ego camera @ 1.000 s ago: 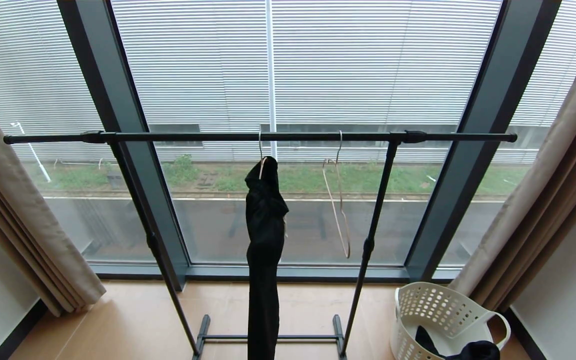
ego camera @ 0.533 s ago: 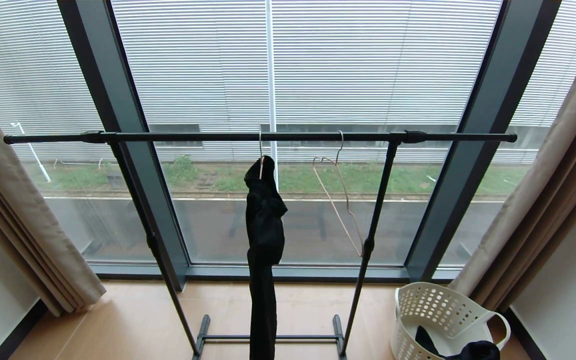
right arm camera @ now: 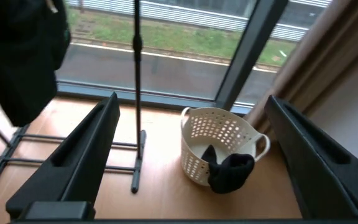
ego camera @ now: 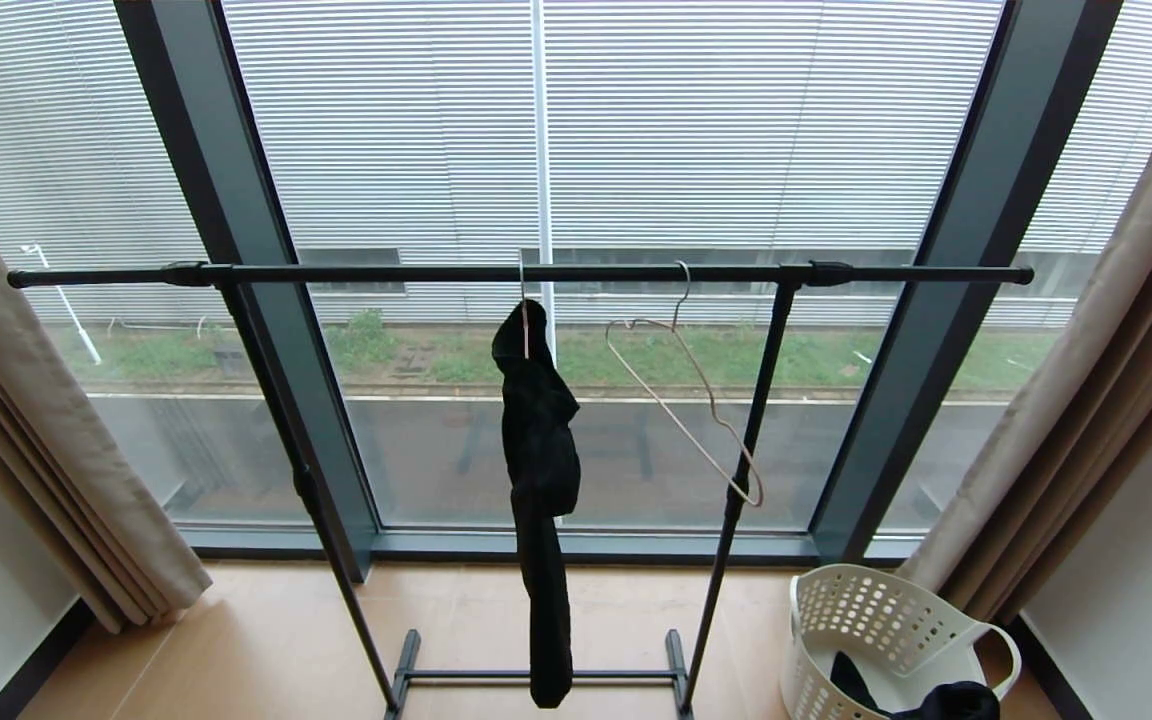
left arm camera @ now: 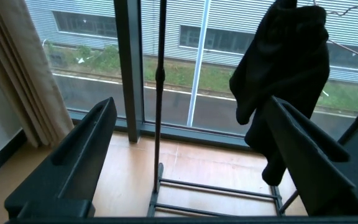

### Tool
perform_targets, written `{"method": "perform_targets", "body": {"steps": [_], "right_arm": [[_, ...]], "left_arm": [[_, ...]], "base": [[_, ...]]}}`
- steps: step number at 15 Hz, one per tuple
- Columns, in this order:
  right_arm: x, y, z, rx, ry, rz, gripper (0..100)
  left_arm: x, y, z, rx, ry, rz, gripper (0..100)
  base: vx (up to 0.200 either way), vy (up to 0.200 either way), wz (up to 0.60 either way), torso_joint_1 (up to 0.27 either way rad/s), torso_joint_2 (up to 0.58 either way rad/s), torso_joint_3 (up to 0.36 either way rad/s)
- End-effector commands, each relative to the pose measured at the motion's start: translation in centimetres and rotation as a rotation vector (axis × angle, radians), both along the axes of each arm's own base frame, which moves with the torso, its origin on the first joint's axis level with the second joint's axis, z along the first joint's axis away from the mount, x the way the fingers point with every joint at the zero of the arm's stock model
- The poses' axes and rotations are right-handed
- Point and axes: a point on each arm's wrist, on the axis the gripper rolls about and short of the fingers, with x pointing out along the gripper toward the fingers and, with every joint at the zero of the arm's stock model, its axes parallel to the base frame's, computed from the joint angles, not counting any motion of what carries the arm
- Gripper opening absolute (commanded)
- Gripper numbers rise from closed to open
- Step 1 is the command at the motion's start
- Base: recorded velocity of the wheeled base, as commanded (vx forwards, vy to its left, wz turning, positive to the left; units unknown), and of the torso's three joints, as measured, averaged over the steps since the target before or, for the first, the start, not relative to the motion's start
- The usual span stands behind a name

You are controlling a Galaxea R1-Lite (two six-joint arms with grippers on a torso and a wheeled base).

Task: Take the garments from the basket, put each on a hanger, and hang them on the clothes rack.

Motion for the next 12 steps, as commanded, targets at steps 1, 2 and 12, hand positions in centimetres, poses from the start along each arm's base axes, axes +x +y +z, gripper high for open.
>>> {"method": "perform_targets", "body": {"steps": [1, 2, 12], "right_arm": [[-0.07, -0.11, -0.04, 0.000, -0.011, 0.069, 100], [-0.54, -0.14, -0.16, 0.002, -0.067, 0.055, 100], [-1.02, -0.38, -0.44, 0.060, -0.141, -0.196, 100]], "left_arm": [[0.00, 0.00, 0.01, 0.004, -0.001, 0.001, 100], [0.00, 0.00, 0.01, 0.003, -0.001, 0.001, 100], [0.00, 0.00, 0.01, 0.006, 0.000, 0.001, 100]], "base": [[0.000, 0.000, 0.00, 0.000, 0.00, 0.000], [0.000, 0.000, 0.00, 0.000, 0.00, 0.000], [0.000, 0.000, 0.00, 0.000, 0.00, 0.000]]}}
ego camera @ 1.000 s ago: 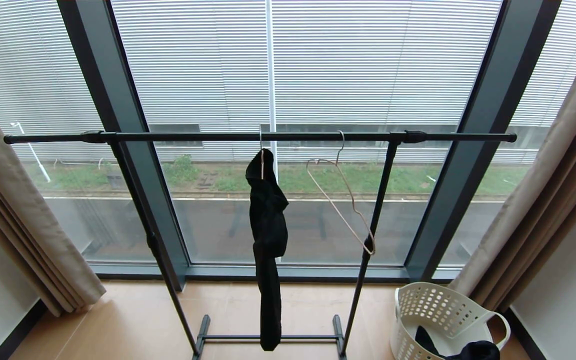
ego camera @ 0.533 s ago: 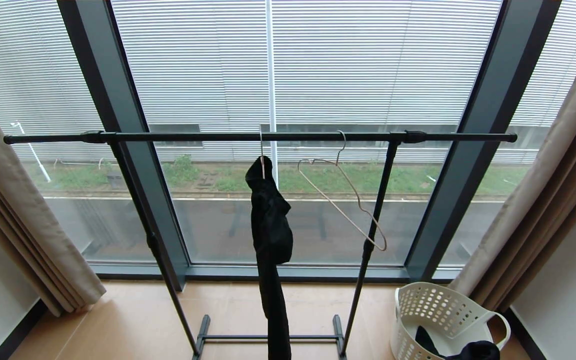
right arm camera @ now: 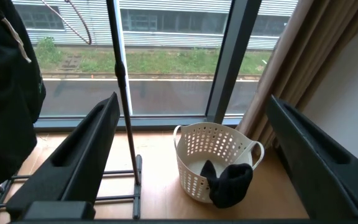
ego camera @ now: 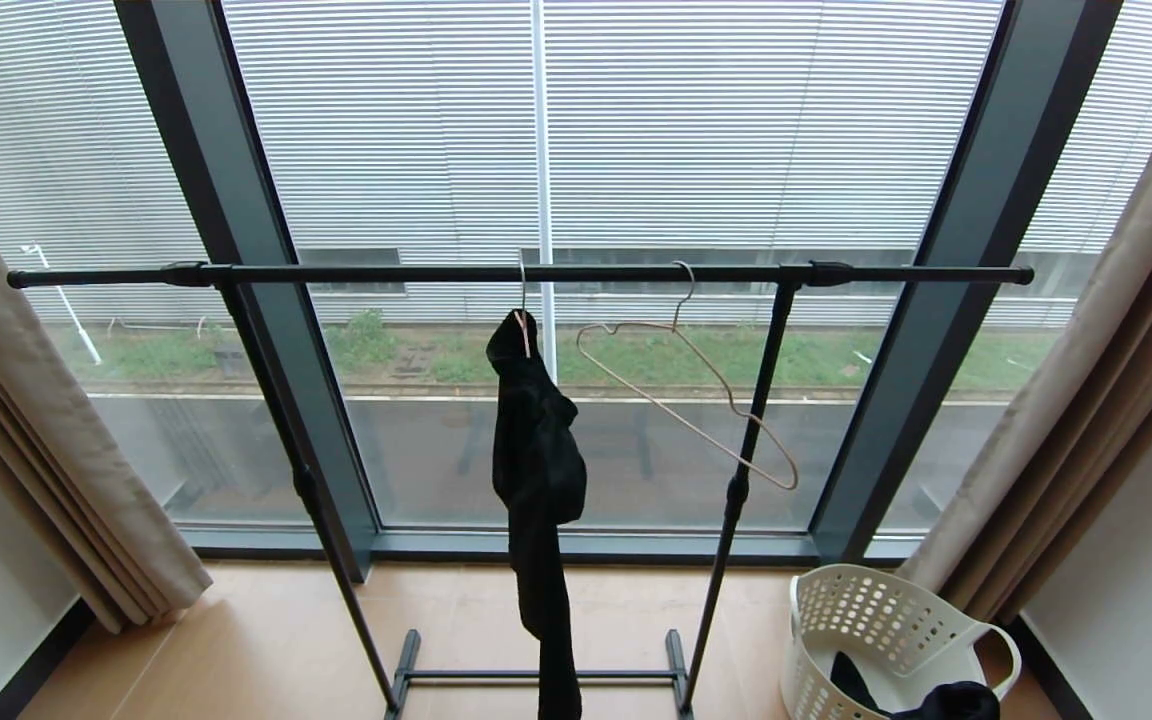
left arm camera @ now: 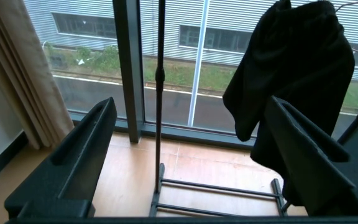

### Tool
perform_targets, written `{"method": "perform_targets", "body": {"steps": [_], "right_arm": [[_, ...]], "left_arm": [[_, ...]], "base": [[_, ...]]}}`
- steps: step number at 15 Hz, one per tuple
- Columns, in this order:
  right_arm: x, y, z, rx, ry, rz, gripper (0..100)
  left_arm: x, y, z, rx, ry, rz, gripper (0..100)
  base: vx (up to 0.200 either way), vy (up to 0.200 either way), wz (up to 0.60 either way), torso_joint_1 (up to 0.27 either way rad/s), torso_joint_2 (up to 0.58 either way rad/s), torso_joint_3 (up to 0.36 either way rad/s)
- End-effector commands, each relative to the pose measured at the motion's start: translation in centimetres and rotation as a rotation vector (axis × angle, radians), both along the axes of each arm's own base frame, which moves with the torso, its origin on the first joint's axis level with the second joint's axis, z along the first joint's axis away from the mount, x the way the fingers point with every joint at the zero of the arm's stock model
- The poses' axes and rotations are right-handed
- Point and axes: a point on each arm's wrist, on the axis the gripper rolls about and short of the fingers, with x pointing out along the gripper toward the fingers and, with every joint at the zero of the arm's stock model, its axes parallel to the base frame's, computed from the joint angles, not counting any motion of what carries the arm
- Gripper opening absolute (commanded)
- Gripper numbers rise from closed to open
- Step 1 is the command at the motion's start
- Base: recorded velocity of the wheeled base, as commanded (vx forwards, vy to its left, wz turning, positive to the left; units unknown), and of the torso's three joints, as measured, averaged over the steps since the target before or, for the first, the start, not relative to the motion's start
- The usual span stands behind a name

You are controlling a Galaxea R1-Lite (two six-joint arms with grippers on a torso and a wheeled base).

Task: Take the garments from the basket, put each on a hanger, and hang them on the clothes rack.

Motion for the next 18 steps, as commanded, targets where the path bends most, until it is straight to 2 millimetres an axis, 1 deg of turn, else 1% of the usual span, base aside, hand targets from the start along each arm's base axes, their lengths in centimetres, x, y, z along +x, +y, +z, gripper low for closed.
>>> {"method": "perform_targets", "body": {"steps": [1, 4, 5, 18], "right_arm": [[0.00, 0.00, -0.02, -0.001, 0.001, 0.001, 100], [0.00, 0.00, 0.00, -0.001, 0.000, 0.002, 100], [-0.01, 0.00, 0.04, -0.001, -0.002, 0.004, 100], [0.00, 0.00, 0.04, 0.011, -0.002, 0.004, 100]], "left_arm": [[0.00, 0.00, 0.00, 0.000, -0.001, 0.001, 100], [0.00, 0.00, 0.00, -0.001, -0.001, 0.001, 100], [0.00, 0.00, 0.00, -0.001, -0.001, 0.001, 100], [0.00, -0.01, -0.04, 0.008, 0.005, -0.002, 100]], "base": [[0.000, 0.000, 0.00, 0.000, 0.00, 0.000], [0.000, 0.000, 0.00, 0.000, 0.00, 0.000], [0.000, 0.000, 0.00, -0.129, 0.29, 0.134], [0.000, 0.000, 0.00, -0.161, 0.35, 0.178]]}}
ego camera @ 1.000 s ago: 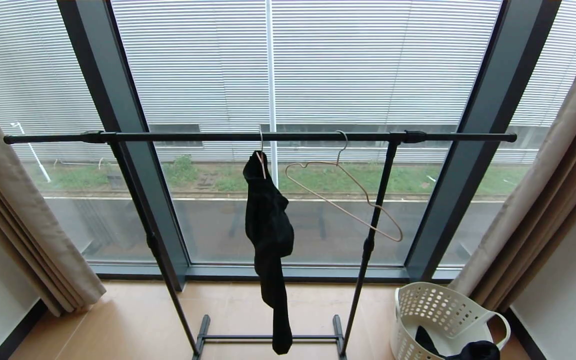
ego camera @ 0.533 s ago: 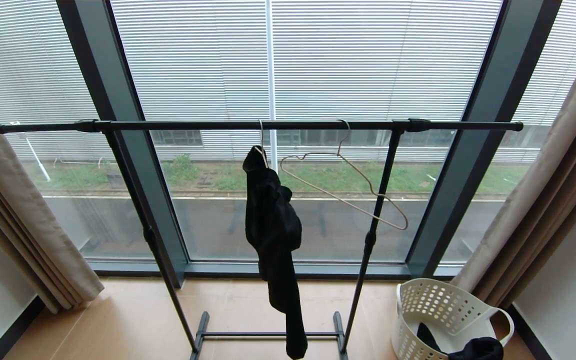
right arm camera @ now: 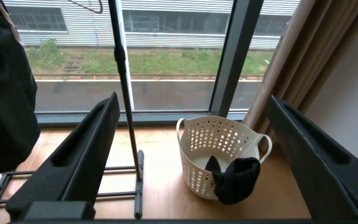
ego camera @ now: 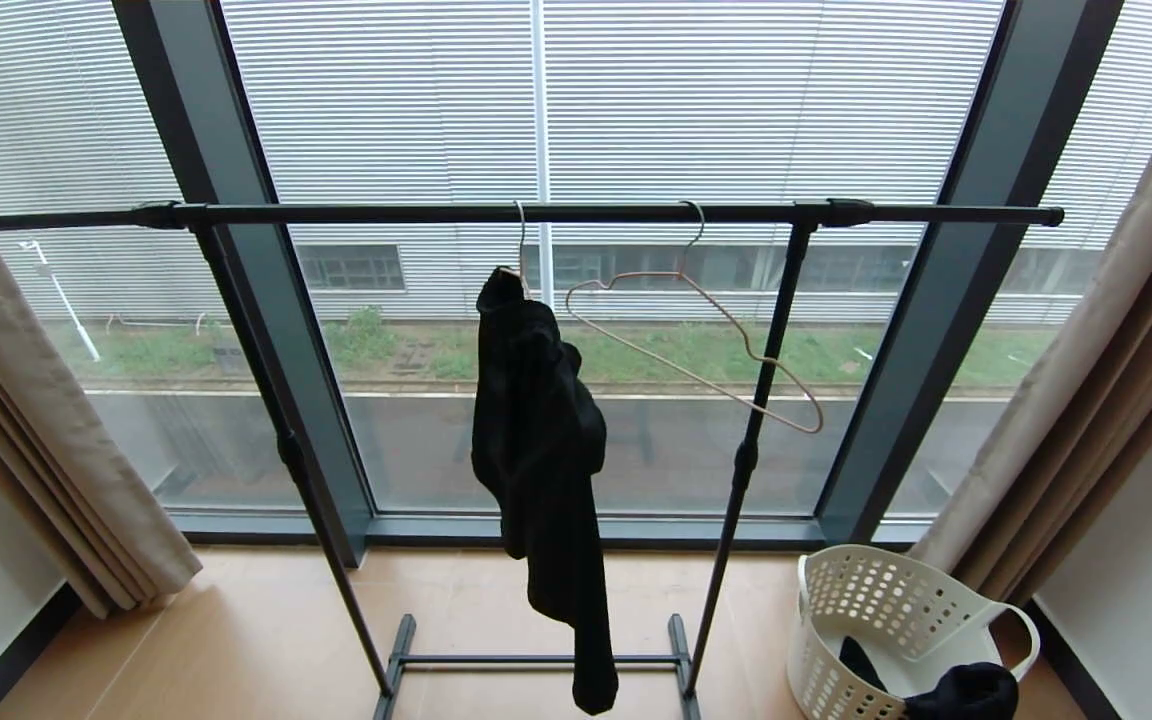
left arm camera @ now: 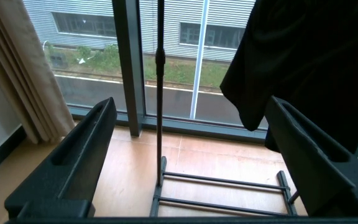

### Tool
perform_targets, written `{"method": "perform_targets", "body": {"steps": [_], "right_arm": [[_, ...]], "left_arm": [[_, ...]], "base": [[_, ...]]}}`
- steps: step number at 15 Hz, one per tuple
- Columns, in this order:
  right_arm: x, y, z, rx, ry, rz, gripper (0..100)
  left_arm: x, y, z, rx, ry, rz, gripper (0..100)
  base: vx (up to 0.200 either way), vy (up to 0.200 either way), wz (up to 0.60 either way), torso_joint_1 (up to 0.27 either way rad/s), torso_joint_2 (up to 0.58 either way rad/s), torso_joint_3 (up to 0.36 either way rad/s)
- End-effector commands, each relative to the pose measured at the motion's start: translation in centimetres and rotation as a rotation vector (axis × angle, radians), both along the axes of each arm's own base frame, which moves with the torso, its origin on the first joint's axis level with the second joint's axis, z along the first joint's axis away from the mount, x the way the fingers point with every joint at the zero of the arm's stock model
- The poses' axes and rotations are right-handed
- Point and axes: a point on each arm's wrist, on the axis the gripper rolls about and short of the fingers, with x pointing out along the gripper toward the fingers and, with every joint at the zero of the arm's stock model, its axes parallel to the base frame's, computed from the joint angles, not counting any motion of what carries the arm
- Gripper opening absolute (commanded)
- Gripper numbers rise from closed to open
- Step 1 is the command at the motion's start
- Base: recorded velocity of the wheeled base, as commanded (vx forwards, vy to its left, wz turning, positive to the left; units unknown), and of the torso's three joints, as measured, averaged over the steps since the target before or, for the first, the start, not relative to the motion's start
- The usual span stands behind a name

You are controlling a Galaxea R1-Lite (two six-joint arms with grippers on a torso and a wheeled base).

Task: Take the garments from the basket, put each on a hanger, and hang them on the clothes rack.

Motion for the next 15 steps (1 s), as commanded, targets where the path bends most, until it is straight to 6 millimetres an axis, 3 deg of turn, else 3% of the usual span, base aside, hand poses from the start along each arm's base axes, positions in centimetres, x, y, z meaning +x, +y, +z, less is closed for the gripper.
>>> {"method": "perform_targets", "body": {"steps": [1, 15], "right_arm": [[0.03, 0.00, 0.00, 0.000, 0.004, 0.000, 100], [0.01, 0.00, 0.04, 0.028, -0.002, 0.000, 100]], "left_arm": [[0.00, 0.00, 0.00, -0.001, 0.000, 0.000, 100], [0.00, -0.01, 0.00, -0.001, 0.000, -0.009, 100]], "base": [[0.000, 0.000, 0.00, -0.168, 0.38, 0.212], [0.000, 0.000, 0.00, -0.233, 0.52, 0.283]]}}
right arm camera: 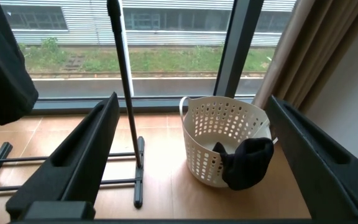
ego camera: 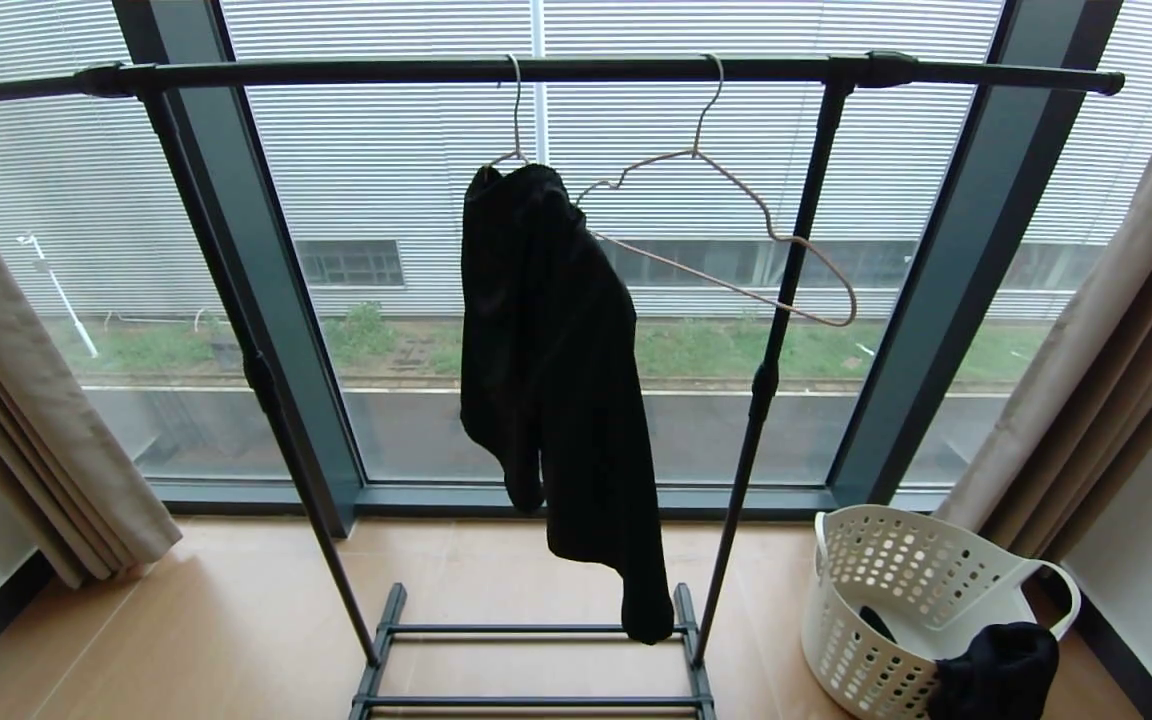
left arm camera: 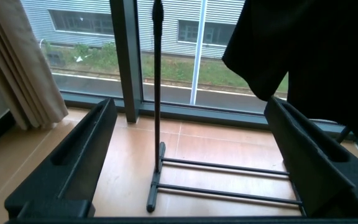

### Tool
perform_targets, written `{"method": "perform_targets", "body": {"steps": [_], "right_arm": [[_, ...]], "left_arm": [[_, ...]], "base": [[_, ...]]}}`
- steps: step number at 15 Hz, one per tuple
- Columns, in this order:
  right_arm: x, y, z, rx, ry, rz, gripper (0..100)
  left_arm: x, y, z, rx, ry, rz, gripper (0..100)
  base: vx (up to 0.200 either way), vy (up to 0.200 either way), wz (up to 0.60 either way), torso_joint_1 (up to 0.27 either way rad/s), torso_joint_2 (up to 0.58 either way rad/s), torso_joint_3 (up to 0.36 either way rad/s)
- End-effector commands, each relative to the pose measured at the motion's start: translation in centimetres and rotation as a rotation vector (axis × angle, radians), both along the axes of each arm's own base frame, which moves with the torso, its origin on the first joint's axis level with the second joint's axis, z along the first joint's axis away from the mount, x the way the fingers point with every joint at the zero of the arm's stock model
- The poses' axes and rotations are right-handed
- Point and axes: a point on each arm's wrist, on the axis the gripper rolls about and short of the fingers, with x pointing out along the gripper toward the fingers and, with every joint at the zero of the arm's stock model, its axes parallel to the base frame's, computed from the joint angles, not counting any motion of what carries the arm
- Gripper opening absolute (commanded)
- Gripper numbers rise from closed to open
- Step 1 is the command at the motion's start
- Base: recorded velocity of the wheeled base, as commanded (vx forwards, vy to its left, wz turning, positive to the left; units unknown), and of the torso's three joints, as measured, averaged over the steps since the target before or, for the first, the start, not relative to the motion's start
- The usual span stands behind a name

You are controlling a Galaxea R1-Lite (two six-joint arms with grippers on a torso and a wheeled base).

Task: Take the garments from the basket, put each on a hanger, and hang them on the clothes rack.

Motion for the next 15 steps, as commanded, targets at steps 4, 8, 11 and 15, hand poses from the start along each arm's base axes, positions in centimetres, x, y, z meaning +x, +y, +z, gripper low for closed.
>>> {"method": "perform_targets", "body": {"steps": [4, 8, 11, 15], "right_arm": [[0.01, 0.00, 0.01, 0.003, 0.001, -0.002, 100], [0.01, 0.00, 0.01, 0.003, 0.001, 0.000, 100], [0.01, 0.00, 0.01, 0.003, 0.001, 0.000, 100], [0.00, 0.00, 0.05, 0.003, 0.000, 0.000, 100]], "left_arm": [[0.01, 0.00, 0.00, -0.001, 0.001, 0.000, 100], [0.02, -0.11, 0.00, 0.004, 0.001, -0.050, 100], [0.02, -0.11, 0.00, 0.002, 0.001, -0.050, 100], [0.02, -0.11, 0.02, 0.001, -0.001, -0.050, 100]], "base": [[0.000, 0.000, 0.00, -0.212, 0.50, 0.279], [0.000, 0.000, 0.00, -0.198, 0.48, 0.287], [0.000, 0.000, 0.00, -0.144, 0.37, 0.232], [0.000, 0.000, -0.45, -0.024, 0.07, 0.045]]}}
